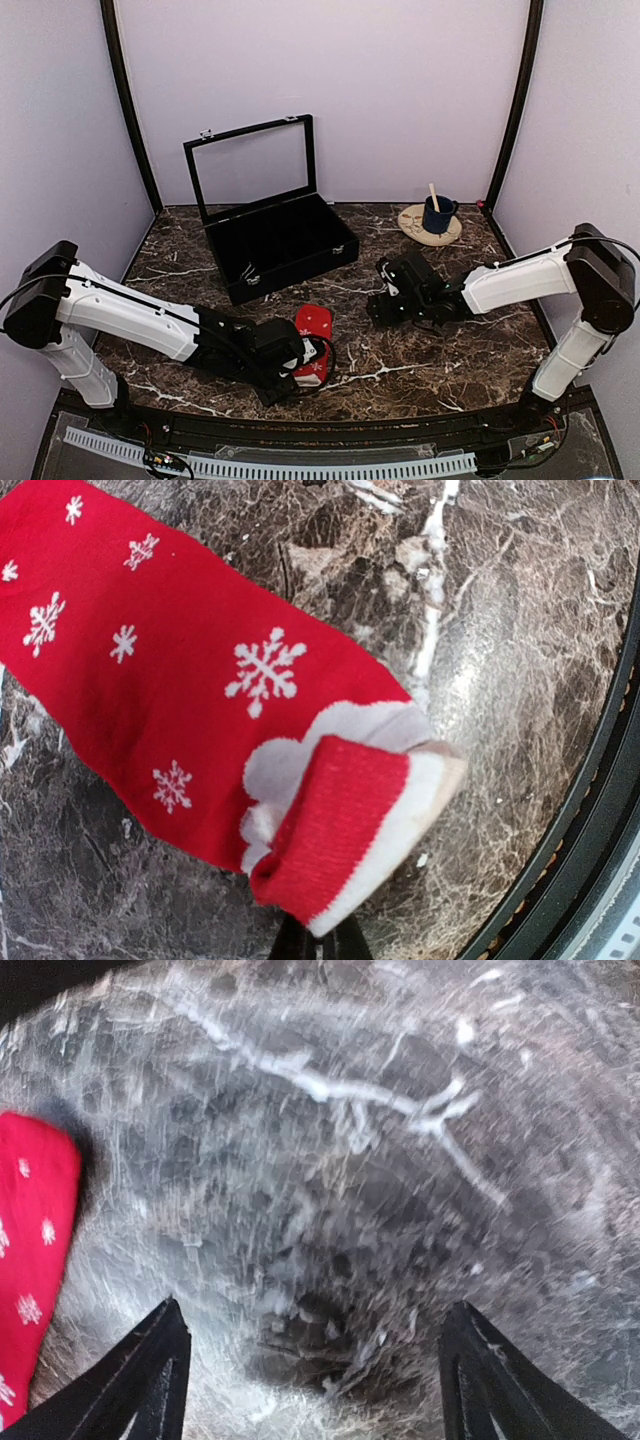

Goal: Roll the socks
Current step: Roll the sock at the center of the board.

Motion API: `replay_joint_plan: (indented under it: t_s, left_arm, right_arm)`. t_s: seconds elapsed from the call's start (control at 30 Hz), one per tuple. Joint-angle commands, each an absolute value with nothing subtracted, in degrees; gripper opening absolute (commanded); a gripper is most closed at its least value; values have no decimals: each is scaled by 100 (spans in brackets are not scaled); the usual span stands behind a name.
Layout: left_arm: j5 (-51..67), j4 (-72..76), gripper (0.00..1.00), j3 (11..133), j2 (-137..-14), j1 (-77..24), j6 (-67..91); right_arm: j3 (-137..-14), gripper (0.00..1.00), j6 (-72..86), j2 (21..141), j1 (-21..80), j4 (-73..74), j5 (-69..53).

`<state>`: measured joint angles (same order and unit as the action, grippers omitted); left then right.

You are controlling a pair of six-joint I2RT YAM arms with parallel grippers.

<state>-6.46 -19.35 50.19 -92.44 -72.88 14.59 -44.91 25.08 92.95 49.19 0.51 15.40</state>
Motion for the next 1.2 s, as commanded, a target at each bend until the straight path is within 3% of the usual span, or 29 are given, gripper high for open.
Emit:
replay_joint_plan:
  t_s: [0.0,0.13,0.53,0.77,1.17]
  left_arm:
    - [-540,-1906,0,5079,-9281,-7208,1432]
    - [-466,-1871,0,5080,-9297,-7176,1353]
    - [293,-1706,0,5160,-9380,-7113,793]
    - [756,-1703,0,5210,-9534,-6996,612]
    - [1348,-1661,11,5123,-9532,-6810,477]
  right_arm:
    - [-4897,72,2340,9393,4820,-21,1893]
    - [-4775,67,2072,9248,4851,-51,1598]
    - [-3785,67,1338,8027,5939,153,1109]
    - [-3810,65,1420,7960,7110,365,1773]
    - [-3909,64,1656,8115,8288,495,2504]
